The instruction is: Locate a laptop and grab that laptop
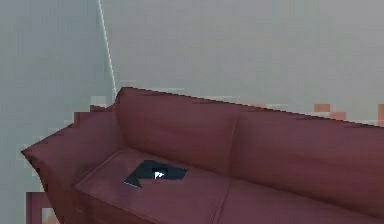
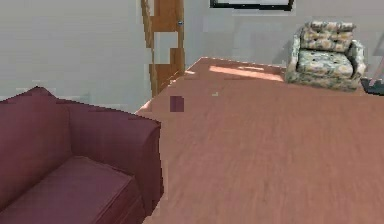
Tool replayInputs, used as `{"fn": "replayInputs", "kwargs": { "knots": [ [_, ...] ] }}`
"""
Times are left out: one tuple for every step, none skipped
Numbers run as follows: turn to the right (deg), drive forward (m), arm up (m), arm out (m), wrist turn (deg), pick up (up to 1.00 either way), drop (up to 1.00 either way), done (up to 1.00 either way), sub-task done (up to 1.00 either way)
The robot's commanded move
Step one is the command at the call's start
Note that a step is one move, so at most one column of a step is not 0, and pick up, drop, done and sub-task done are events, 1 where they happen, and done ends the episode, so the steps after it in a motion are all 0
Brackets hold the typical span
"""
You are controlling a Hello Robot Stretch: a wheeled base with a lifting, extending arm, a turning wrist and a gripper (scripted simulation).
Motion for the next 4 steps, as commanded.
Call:
{"fn": "replayInputs", "kwargs": {
  "knots": [
    [0.0, 0.25, 0.00, 0.00, 0.0, 0.00, 0.00, 0.00, 0.00],
    [-45.0, 0.00, 0.00, 0.00, 0.0, 0.00, 0.00, 0.00, 0.00],
    [-45.0, 0.00, 0.00, 0.00, 0.0, 0.00, 0.00, 0.00, 0.00],
    [-12.0, 0.00, 0.00, 0.00, 0.0, 0.00, 0.00, 0.00, 0.00]
  ]
}}
